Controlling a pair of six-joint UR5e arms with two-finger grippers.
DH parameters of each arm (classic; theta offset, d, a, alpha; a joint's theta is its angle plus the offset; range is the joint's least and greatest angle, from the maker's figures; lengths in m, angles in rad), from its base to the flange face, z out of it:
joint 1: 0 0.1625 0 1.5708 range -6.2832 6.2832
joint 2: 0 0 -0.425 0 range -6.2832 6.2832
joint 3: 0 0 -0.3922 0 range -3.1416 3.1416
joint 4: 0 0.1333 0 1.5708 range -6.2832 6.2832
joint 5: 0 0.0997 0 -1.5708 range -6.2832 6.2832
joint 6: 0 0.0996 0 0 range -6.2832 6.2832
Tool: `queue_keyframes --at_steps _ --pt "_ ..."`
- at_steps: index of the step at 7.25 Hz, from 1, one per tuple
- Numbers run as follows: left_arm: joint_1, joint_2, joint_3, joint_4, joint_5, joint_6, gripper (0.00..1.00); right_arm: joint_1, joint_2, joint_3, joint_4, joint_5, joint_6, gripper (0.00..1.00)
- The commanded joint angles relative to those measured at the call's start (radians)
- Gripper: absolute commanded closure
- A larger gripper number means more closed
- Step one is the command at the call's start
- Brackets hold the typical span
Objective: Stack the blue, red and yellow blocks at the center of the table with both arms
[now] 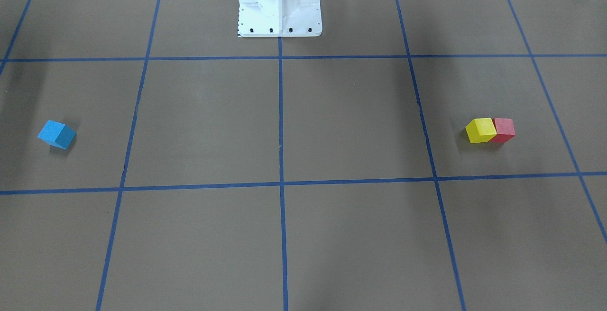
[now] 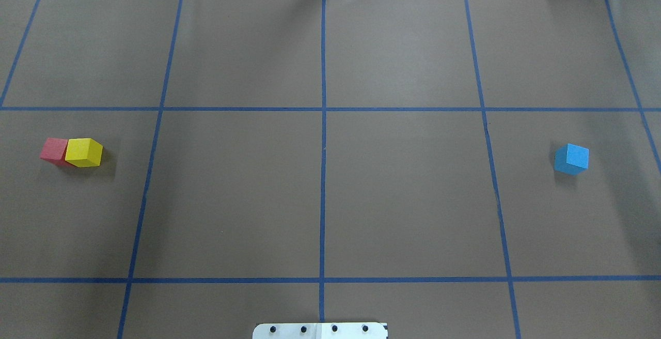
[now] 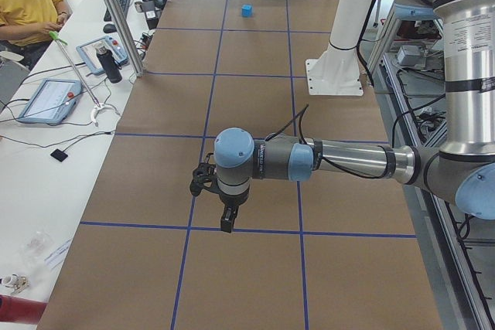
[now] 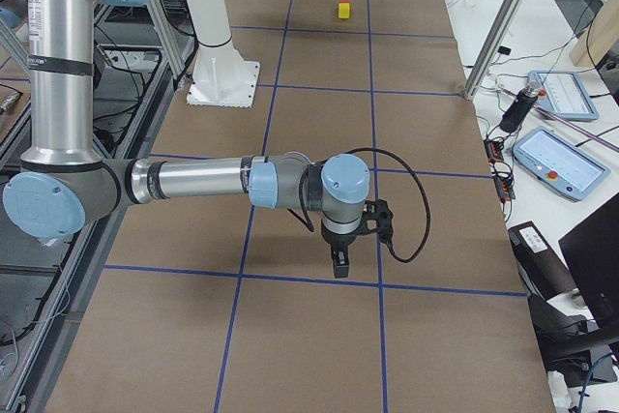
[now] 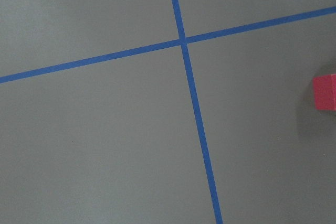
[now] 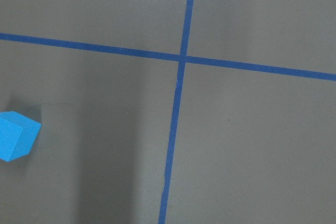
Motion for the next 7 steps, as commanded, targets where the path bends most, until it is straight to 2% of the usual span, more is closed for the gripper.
queue_keyframes --at_steps 1,5,7 --pt "0.000 -0.007 -0.009 0.002 0.000 -0.004 0.00 0.002 0.010 0.022 0.000 -0.001 -0.001 0.00" --pt "0.002 -0.037 -0.029 0.002 0.002 -0.007 0.00 0.003 0.021 0.075 0.009 -0.007 0.003 0.00" --pt "-0.002 -0.091 -0.055 -0.043 0.000 -0.005 0.00 0.009 0.012 0.068 0.139 -0.007 0.006 0.00"
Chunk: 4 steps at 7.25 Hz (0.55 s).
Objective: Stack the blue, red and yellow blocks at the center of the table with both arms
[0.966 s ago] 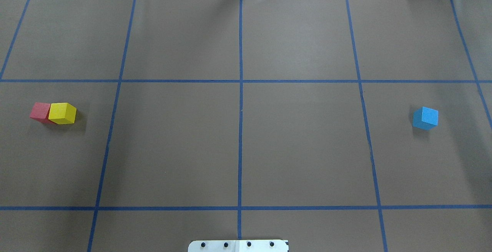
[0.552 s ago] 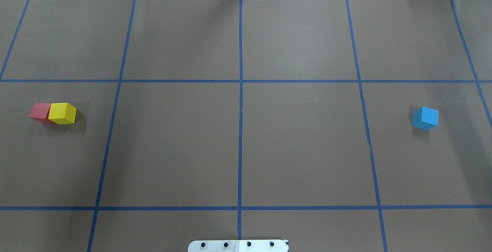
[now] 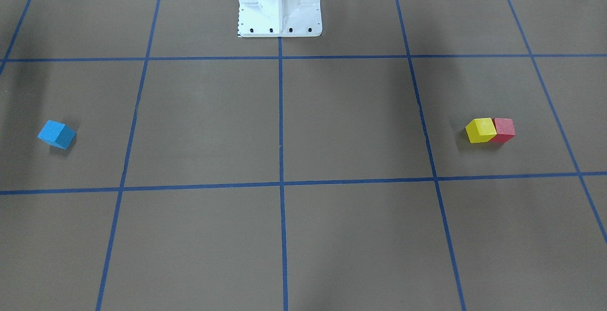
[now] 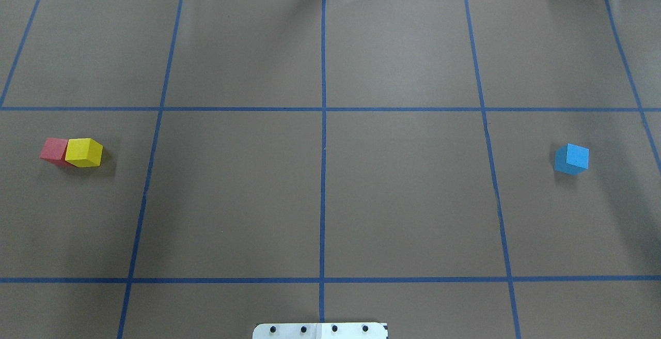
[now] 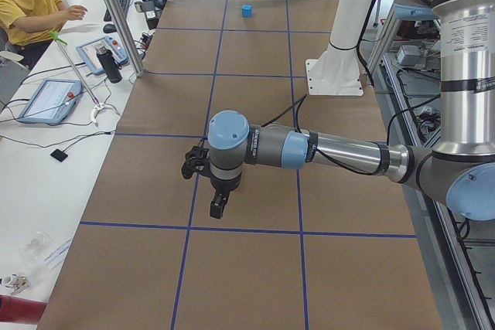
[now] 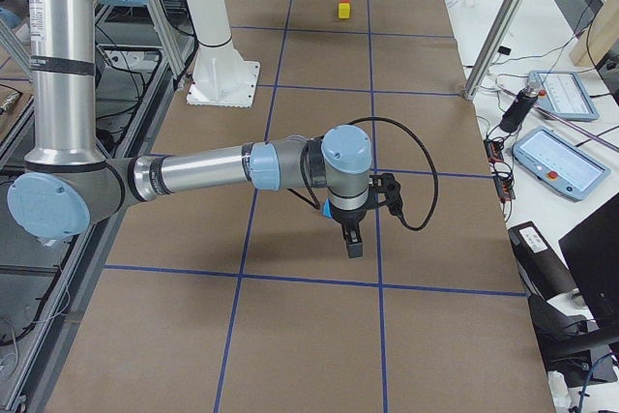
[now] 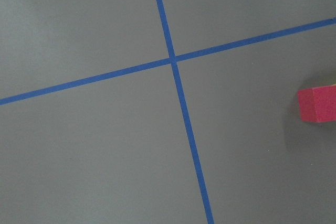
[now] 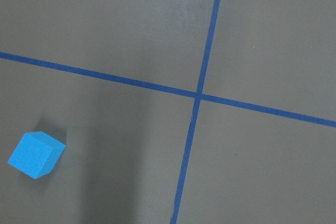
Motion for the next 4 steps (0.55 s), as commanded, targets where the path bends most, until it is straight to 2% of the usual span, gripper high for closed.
queue_keyframes --at_steps 1,2,4 --pt "-0.002 -0.071 -0.003 -0.136 0.016 0.000 0.00 0.002 0.005 -0.006 0.090 0.002 0.006 0.00" --pt "0.003 -0.099 0.012 -0.181 0.062 -0.003 0.00 0.000 0.004 -0.003 0.092 0.002 0.034 0.00" --pt "0.006 -0.125 0.027 -0.191 0.056 -0.003 0.00 -0.016 0.004 0.038 0.093 0.011 0.129 0.00"
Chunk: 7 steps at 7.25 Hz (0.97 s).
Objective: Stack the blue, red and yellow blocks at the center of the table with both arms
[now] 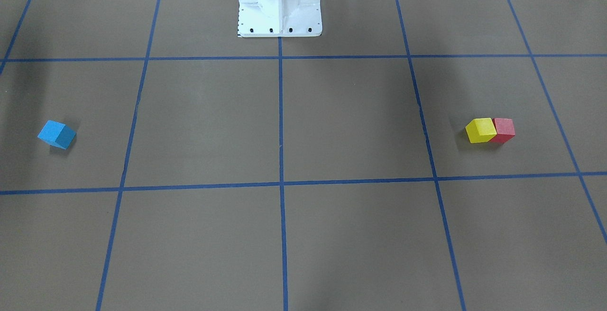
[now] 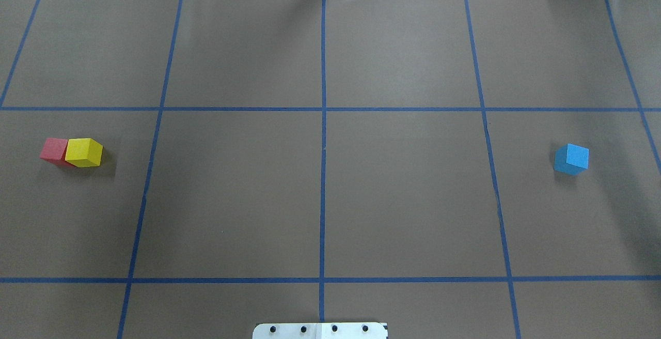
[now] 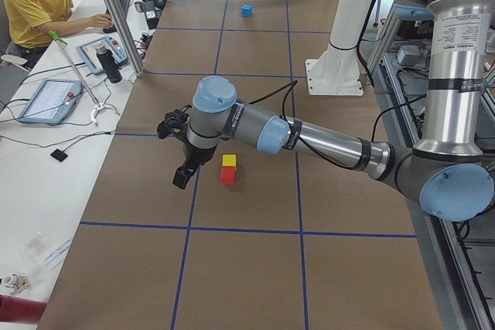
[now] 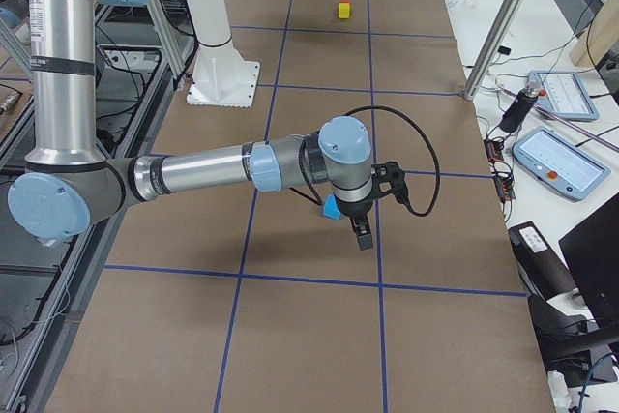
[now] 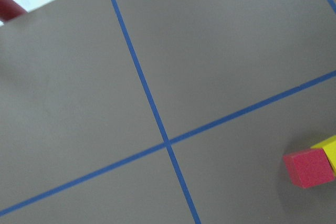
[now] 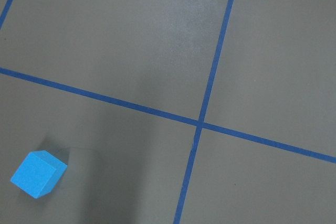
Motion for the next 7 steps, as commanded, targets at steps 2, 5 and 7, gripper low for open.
queue_keyframes --at_steps 2,5,7 --pt "0.002 -0.014 0.004 -0.018 0.001 0.003 0.00 -0.069 -0.001 0.051 0.007 0.005 0.242 0.00" --pt "0.003 -0.016 0.003 -0.019 0.001 0.003 0.00 -0.247 -0.024 0.048 0.194 -0.017 0.451 0.00" --pt "0.003 -0.016 0.000 -0.019 0.001 0.003 0.00 -0.370 -0.041 0.046 0.260 -0.127 0.624 0.01"
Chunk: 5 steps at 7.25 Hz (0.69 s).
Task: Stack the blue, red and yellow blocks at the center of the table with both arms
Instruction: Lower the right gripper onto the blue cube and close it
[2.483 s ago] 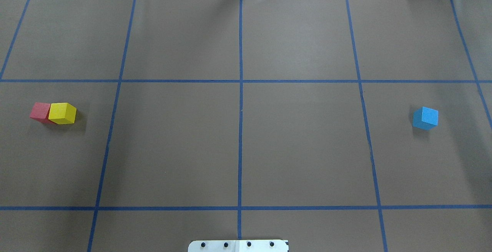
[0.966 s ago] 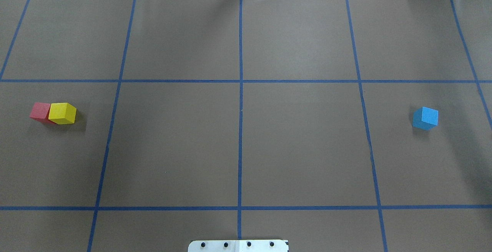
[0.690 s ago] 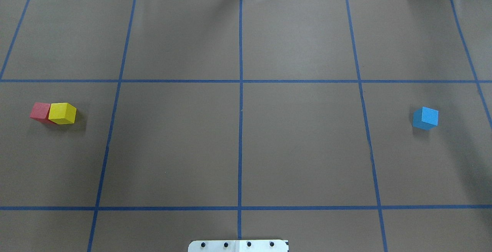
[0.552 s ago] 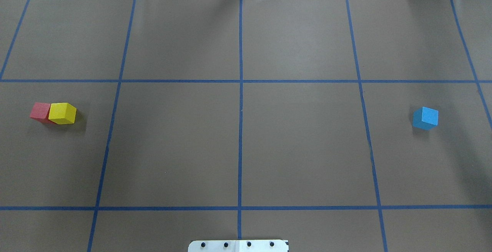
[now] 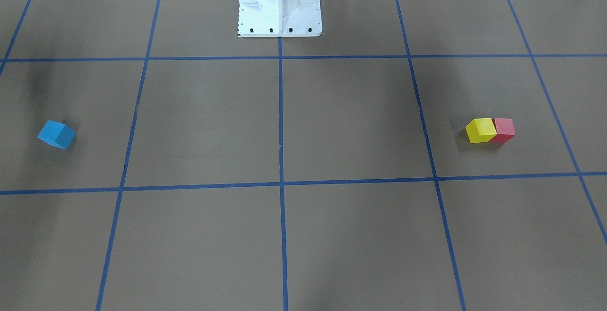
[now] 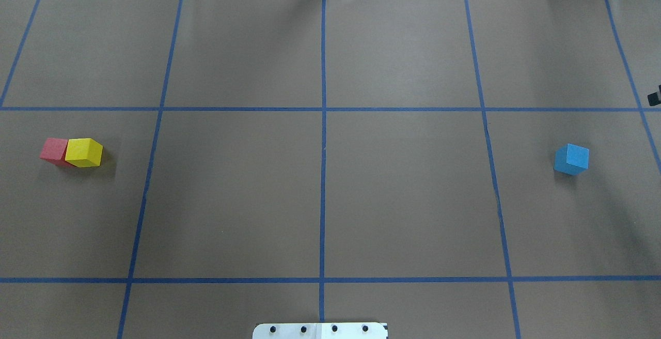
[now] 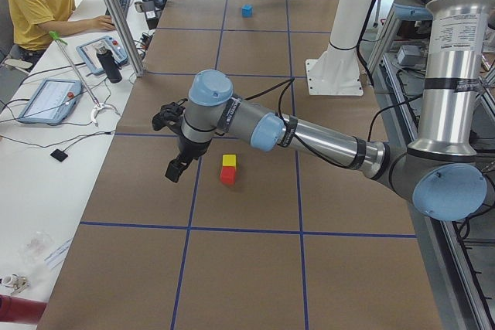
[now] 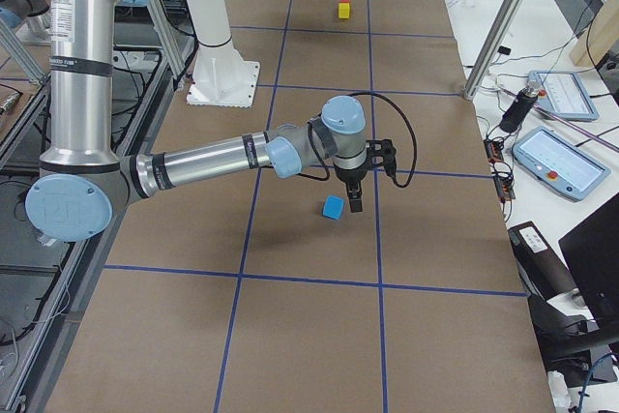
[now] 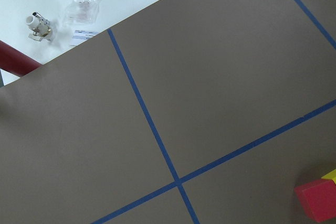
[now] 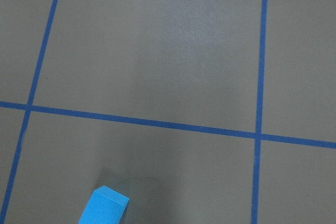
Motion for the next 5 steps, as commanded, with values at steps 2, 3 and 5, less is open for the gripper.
queue_keyframes --at_steps 2,3,5 --pt "0.000 0.000 -0.002 0.000 0.000 0.000 0.00 -0.258 -0.061 -0.002 0.210 -0.219 0.433 0.02" --pt "0.000 0.000 -0.002 0.000 0.000 0.000 0.00 -0.348 -0.087 -0.002 0.244 -0.314 0.560 0.03" --pt "0.000 0.000 -0.004 -0.002 0.000 0.000 0.00 -0.464 -0.101 -0.028 0.301 -0.432 0.721 0.04"
